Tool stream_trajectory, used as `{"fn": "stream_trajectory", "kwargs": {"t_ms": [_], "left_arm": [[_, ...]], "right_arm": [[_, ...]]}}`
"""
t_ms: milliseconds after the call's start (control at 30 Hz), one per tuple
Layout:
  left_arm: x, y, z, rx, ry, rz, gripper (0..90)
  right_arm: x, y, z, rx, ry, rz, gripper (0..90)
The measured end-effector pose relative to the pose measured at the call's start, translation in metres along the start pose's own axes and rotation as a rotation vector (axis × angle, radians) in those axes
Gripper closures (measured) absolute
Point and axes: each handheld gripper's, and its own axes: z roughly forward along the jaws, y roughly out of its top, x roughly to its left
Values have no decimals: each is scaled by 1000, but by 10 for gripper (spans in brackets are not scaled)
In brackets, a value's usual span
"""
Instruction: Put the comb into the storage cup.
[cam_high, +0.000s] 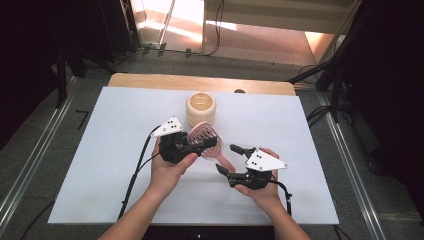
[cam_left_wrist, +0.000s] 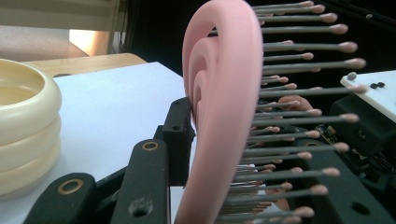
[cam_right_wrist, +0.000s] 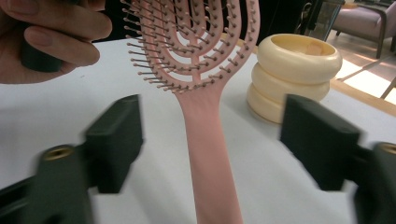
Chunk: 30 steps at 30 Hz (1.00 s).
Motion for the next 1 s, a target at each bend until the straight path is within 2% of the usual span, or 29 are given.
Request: {"fn": "stream_trajectory", "kwargs": {"t_ms": [67,100,267,1000], "left_arm": [[1,0,-1,-7,-2,2,632],[1,1,-2,-6,-2,6,632],[3,2,-6,-11,6,11,632],[12,10,-20,-30,35,18,634]], "right_arm": [[-2,0,-1,-6,23,26,58],[-3,0,-1,-1,16,32,0],[-10,-3,-2,-6,22,76,0],[-33,-18,-30,-21,-62,93,0]]}}
